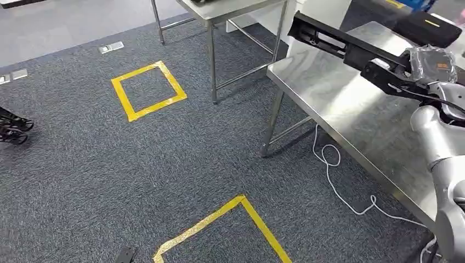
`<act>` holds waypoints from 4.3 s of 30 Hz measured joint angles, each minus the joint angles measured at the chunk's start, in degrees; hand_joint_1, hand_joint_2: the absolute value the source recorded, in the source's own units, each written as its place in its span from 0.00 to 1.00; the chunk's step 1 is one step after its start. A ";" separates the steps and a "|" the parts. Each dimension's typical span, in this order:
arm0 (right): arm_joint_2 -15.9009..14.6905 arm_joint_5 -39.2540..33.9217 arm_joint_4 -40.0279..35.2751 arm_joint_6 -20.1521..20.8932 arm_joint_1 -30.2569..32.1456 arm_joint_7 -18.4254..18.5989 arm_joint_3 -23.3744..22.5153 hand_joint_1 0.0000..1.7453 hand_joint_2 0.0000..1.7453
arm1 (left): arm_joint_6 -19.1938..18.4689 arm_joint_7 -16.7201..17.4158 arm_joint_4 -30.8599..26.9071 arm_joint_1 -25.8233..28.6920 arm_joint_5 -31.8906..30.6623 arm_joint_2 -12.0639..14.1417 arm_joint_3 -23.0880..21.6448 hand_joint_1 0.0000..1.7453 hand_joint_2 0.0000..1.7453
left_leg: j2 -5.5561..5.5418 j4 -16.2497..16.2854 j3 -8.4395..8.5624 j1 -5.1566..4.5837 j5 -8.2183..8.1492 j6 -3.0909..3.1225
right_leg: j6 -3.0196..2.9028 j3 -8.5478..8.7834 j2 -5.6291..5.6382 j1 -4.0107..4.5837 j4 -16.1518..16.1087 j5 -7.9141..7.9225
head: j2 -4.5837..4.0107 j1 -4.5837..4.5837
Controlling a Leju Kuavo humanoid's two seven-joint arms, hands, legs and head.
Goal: Take the parts from the cabinet and place them on the table.
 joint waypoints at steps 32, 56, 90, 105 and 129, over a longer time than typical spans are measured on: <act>-9.27 3.43 3.26 0.79 1.17 2.19 0.52 1.00 1.00 | 6.71 -14.85 0.00 -0.65 1.84 -1.03 3.91 0.00 1.00 | -4.10 1.80 -2.07 -0.73 0.09 -1.44 | -0.07 9.65 3.62 0.33 -18.50 6.95 | 0.00 -0.42; -2.73 3.61 3.30 -0.70 1.31 0.15 1.44 1.00 1.00 | 3.50 -12.33 -0.04 -0.71 0.35 -1.44 5.44 0.00 1.00 | -4.14 1.81 -2.42 -1.04 0.38 -0.54 | 1.07 9.41 3.55 -0.41 -19.33 7.64 | 0.00 -0.59; -1.82 4.99 4.33 -0.72 0.78 1.36 2.05 1.00 1.00 | 3.35 -12.53 -0.04 -0.64 0.29 -1.75 5.94 0.00 1.00 | -1.95 -0.95 -2.17 0.07 2.39 -0.91 | -0.31 12.21 -0.16 0.26 -14.50 -0.23 | 0.00 -0.46; -1.95 6.54 4.87 -0.63 1.49 2.63 2.62 1.00 1.00 | 3.33 -12.73 -0.07 -0.50 0.37 -1.79 6.36 0.00 1.00 | -1.86 4.34 -1.93 -0.31 -3.05 -3.33 | -1.68 11.01 -0.66 -0.34 -19.84 6.51 | 0.00 -0.76; -0.85 7.41 6.54 -0.52 1.94 3.06 3.13 1.00 1.00 | 3.65 -13.40 -0.07 0.40 1.18 -1.62 8.55 0.00 1.00 | -2.28 -2.46 8.22 -0.72 -6.25 -1.55 | 3.32 6.36 -2.34 -0.70 -19.91 11.34 | 0.00 -0.22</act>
